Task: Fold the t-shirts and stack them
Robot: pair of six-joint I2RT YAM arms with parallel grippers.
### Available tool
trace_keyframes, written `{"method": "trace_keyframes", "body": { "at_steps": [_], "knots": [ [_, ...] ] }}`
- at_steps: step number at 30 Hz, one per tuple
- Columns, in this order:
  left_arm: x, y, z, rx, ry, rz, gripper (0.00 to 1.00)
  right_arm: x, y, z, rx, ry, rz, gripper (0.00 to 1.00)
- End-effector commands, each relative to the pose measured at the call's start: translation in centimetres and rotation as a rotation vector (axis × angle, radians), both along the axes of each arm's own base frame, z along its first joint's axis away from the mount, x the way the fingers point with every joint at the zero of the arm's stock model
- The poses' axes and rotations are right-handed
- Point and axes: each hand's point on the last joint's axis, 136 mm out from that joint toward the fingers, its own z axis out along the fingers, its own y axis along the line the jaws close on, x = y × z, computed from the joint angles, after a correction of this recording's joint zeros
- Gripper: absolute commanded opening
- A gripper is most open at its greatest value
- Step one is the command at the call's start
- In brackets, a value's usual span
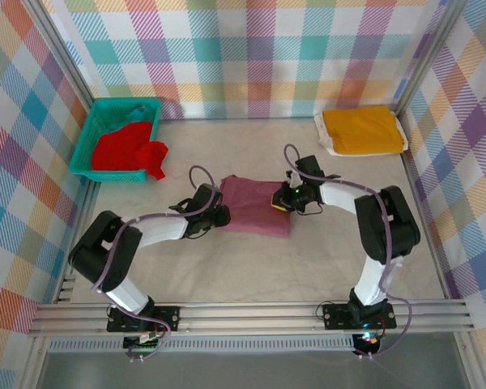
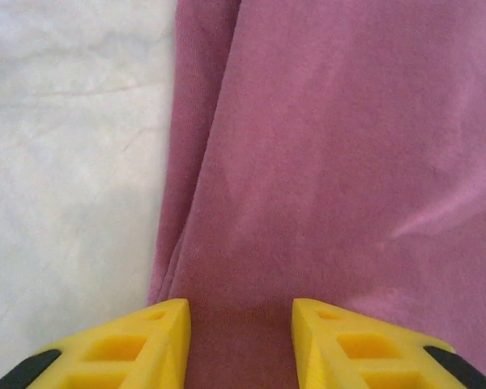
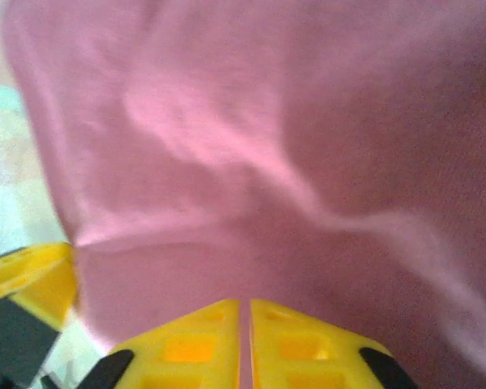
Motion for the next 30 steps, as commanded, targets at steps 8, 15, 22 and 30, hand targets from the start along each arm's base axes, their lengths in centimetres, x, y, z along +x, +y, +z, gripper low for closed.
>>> {"method": "trace_keyframes", "body": {
  "at_steps": [8,15,22,30],
  "knots": [
    [5.1,-1.4,5.5,0.061,-0.134,-0.024,0.41,7.3,0.6,2.0,0.034,-0.089,-0.007,0.11],
    [6.0,-2.7,4.6,0.001,-0.118,-0.015,0.43,10.3,-1.0,-3.0,0.025,-0.025,-0.091,0.08],
    [5.5,-2.2,5.9,0.0,-0.133,-0.009,0.45,12.1,-1.1,-0.2,0.023,-0.101,-0.072,0.09],
    [4.6,-2.5,6.5,0.006,-0.129,-0.027,0.47,7.0,-2.1,6.4,0.053,-0.147,-0.059,0.28]
  ]
}}
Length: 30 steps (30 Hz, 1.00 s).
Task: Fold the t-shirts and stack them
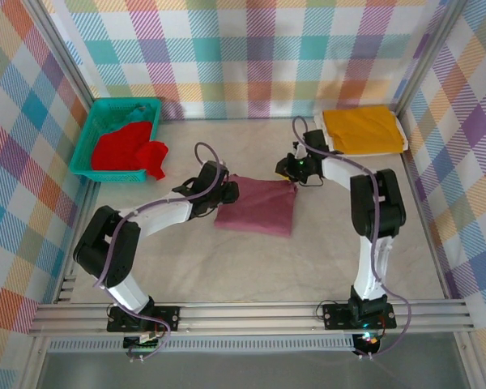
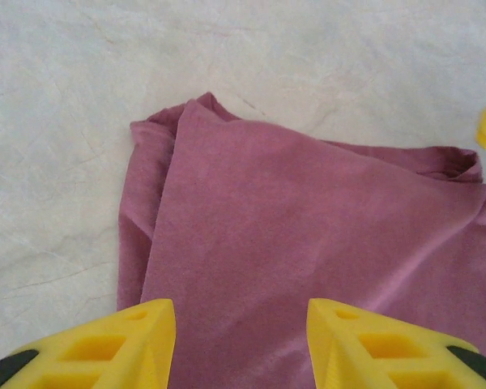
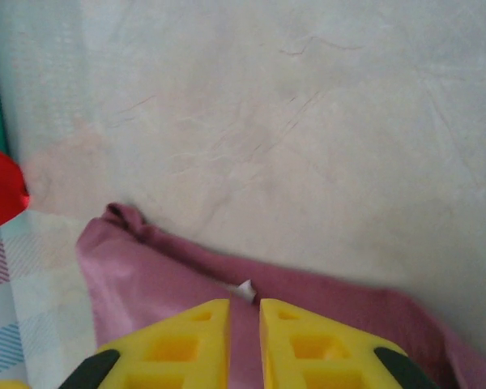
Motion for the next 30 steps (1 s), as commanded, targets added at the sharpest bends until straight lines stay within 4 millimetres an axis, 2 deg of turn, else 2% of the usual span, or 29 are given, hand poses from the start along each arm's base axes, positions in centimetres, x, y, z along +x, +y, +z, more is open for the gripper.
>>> {"method": "trace_keyframes", "body": {
  "at_steps": [1,6,9,15,19,24,30],
  "knots": [
    [-1.0,0.5,-0.6,0.022,0.028,0.01,0.47,-3.5,-0.8,3.1,-0.001,-0.017,0.012,0.33],
    [-1.6,1.8,-3.9,0.08,0.087,0.035,0.48,-7.6,-2.7,1.6,-0.077,0.074,-0.008,0.46],
    [-1.8,2.1,-6.1,0.103,0.124,0.041,0.48,-9.0,-3.0,0.2,-0.09,0.138,0.003,0.48],
    [-1.9,2.8,-9.5,0.143,0.173,0.063,0.46,-9.6,-3.5,-2.2,-0.145,0.196,-0.015,0.49],
    [-2.5,3.4,-11.7,0.161,0.21,0.087,0.43,-9.7,-3.0,-3.5,-0.171,0.231,0.008,0.5],
    [-3.2,4.1,-12.5,0.167,0.222,0.104,0.43,-9.8,-2.7,-4.7,-0.199,0.251,0.008,0.5],
    [-3.1,4.5,-12.0,0.196,0.21,0.102,0.43,-10.1,-2.9,-5.8,-0.241,0.273,-0.006,0.52]
  ]
}}
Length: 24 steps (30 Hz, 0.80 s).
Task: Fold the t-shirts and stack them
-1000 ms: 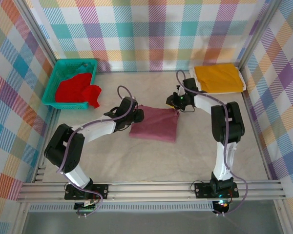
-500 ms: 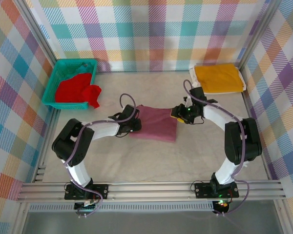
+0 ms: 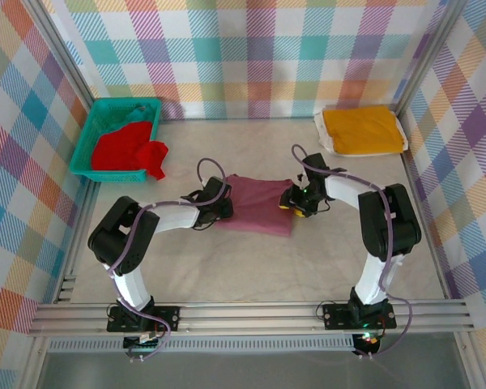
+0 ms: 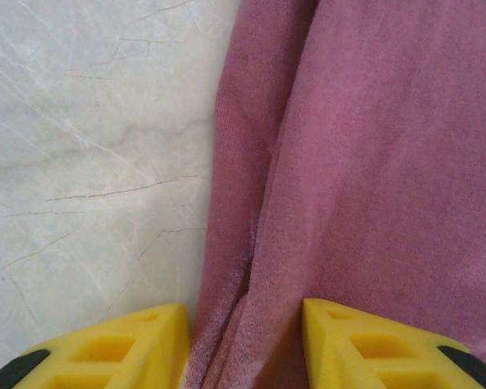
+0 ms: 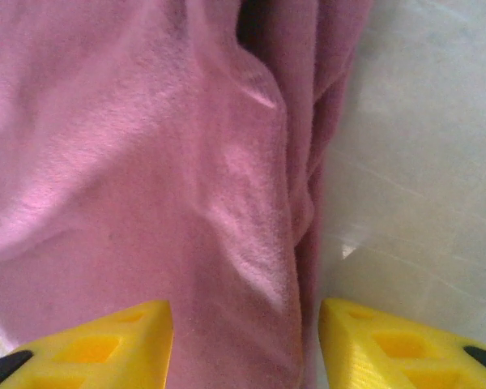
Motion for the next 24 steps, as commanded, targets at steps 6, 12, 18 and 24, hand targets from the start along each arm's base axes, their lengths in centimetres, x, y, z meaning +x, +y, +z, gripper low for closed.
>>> {"method": "trace_keyframes", "body": {
  "at_steps": [6,12,18,24],
  "knots": [
    [-1.2,1.3,-3.5,0.058,0.079,0.006,0.42,0.9,2.7,-1.2,0.082,0.0,0.032,0.51],
    [-1.2,1.2,-3.2,0.045,0.071,0.011,0.41,1.5,6.2,-1.8,0.187,0.007,0.062,0.36],
    [-1.0,1.5,-1.6,0.05,0.035,0.015,0.41,3.1,6.3,-1.0,0.184,-0.048,0.029,0.15],
    [-0.2,1.5,1.6,0.024,-0.038,0.022,0.44,5.3,7.6,1.3,0.24,-0.116,0.045,0.03]
  ]
}}
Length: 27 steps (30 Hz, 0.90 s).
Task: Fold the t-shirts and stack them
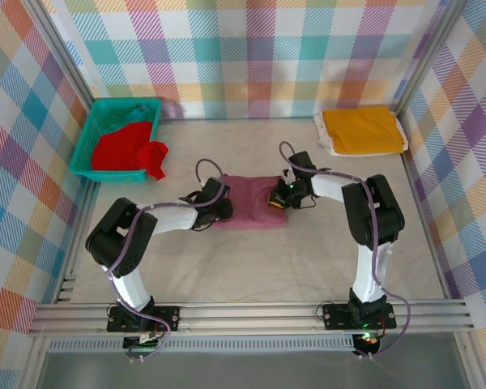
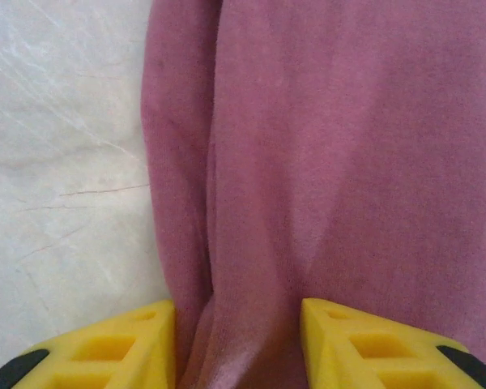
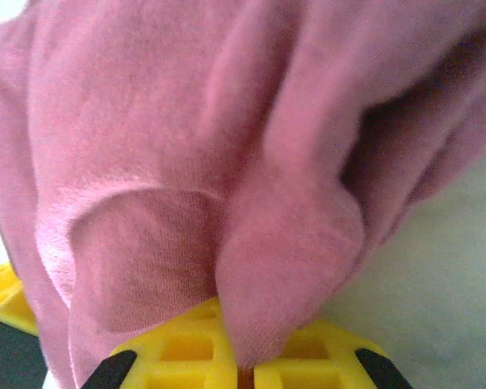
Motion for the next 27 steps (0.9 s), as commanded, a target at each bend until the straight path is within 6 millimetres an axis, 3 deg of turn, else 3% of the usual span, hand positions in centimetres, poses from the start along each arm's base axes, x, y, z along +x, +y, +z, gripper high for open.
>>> {"method": "trace_keyframes", "body": {
  "at_steps": [1,3,9,14,20,27],
  "knots": [
    [0.1,1.2,1.8,0.027,-0.035,0.022,0.45,2.1,1.6,2.2,0.069,-0.081,0.03,0.02],
    [0.2,2.2,3.5,0.04,-0.069,0.059,0.49,2.7,0.8,2.6,0.036,-0.103,0.03,0.0],
    [-1.3,7.6,9.7,0.098,-0.217,0.254,0.59,4.6,-3.5,3.8,-0.019,-0.147,-0.008,0.0],
    [-2.1,8.3,13.0,0.088,-0.282,0.23,0.6,6.2,-6.0,5.8,-0.139,-0.221,0.051,0.0],
    [-1.9,4.7,14.5,0.01,-0.301,0.071,0.62,9.6,-8.9,9.8,-0.228,-0.331,0.131,0.0],
    [-1.2,-4.1,15.7,-0.119,-0.303,-0.234,0.7,14.4,-14.0,13.7,-0.342,-0.42,0.107,0.0]
  ]
}}
